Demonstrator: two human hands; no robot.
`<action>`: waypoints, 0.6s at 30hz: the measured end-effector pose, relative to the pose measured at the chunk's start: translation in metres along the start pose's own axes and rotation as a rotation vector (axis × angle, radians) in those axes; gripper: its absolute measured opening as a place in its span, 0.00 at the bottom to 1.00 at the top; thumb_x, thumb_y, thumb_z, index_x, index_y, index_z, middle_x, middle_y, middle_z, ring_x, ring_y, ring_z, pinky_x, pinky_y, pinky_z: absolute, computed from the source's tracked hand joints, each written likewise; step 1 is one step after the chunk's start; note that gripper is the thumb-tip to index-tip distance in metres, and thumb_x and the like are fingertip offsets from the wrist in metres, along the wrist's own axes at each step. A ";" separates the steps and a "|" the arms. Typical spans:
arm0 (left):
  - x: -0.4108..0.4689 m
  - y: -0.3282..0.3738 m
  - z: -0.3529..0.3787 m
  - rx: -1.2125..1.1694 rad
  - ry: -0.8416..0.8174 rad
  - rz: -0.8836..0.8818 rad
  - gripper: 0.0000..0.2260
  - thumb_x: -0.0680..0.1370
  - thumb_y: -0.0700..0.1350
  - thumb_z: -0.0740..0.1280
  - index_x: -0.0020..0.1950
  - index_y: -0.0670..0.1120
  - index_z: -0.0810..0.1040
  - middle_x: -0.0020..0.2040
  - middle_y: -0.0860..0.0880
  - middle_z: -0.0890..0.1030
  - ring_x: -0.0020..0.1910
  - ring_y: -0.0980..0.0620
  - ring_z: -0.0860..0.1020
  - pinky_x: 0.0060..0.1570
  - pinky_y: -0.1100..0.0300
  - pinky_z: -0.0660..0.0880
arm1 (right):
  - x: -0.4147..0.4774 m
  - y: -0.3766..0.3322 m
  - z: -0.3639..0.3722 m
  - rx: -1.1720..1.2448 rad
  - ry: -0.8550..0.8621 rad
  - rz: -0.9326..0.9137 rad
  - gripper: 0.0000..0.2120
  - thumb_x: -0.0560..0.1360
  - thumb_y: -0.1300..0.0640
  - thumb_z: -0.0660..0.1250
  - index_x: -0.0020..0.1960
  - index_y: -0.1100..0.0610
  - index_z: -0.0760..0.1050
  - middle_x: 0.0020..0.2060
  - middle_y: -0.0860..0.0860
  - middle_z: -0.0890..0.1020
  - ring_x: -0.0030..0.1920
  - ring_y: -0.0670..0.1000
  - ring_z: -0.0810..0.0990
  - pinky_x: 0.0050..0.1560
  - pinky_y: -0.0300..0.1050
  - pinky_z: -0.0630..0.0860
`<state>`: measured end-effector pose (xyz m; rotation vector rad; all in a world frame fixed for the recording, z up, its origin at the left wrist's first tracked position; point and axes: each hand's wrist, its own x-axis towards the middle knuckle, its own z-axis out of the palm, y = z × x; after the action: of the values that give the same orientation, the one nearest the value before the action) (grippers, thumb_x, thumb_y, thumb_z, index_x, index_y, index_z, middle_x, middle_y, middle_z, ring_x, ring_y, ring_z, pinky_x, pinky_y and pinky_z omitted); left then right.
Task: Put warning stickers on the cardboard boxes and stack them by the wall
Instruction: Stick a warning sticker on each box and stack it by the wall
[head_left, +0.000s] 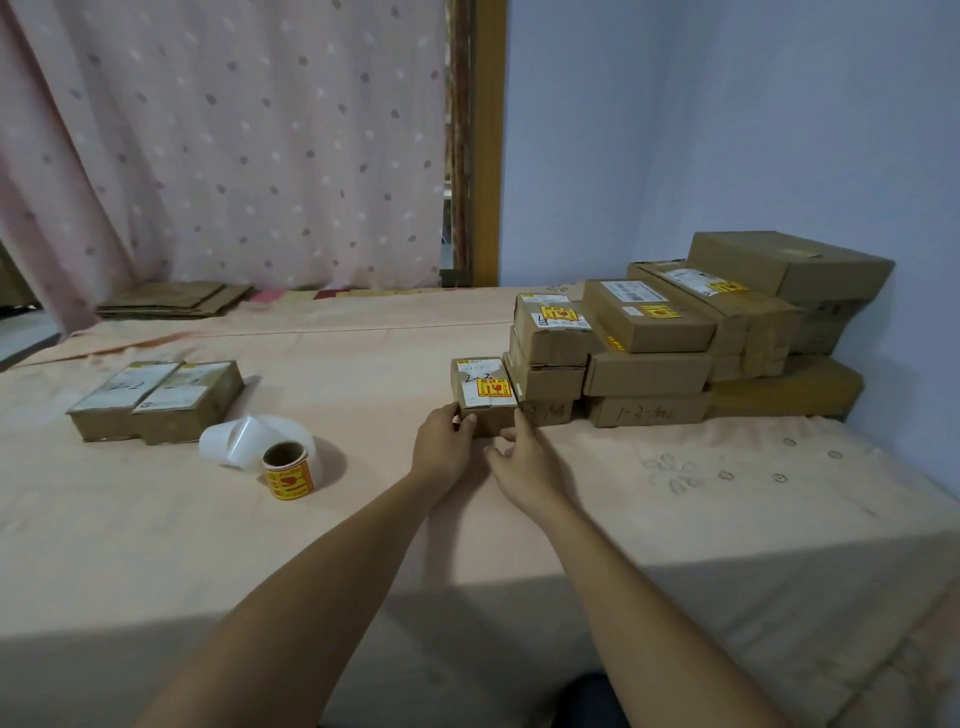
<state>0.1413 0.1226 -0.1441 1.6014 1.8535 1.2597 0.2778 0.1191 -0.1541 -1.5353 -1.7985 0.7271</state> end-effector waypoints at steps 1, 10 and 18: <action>0.000 0.000 0.000 0.004 -0.003 -0.001 0.13 0.81 0.44 0.62 0.64 0.47 0.80 0.59 0.46 0.83 0.56 0.45 0.80 0.53 0.53 0.76 | -0.001 0.000 -0.001 -0.011 -0.004 -0.002 0.37 0.77 0.44 0.65 0.82 0.50 0.56 0.65 0.45 0.77 0.63 0.51 0.77 0.65 0.52 0.75; -0.017 0.007 -0.011 -0.013 -0.025 -0.059 0.16 0.79 0.40 0.65 0.67 0.42 0.75 0.63 0.44 0.79 0.59 0.46 0.78 0.54 0.59 0.71 | -0.011 -0.008 -0.003 -0.084 0.035 -0.026 0.24 0.78 0.47 0.65 0.73 0.50 0.69 0.61 0.44 0.81 0.62 0.51 0.79 0.64 0.52 0.75; -0.026 0.025 -0.078 0.082 0.008 0.029 0.17 0.80 0.44 0.65 0.69 0.45 0.75 0.66 0.48 0.77 0.62 0.49 0.75 0.61 0.59 0.71 | -0.028 -0.054 0.000 -0.255 0.005 -0.148 0.17 0.80 0.53 0.62 0.68 0.48 0.77 0.64 0.48 0.82 0.64 0.56 0.78 0.58 0.48 0.76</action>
<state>0.1035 0.0680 -0.0894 1.6731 1.9160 1.2182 0.2466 0.0833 -0.1165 -1.5388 -2.0390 0.4356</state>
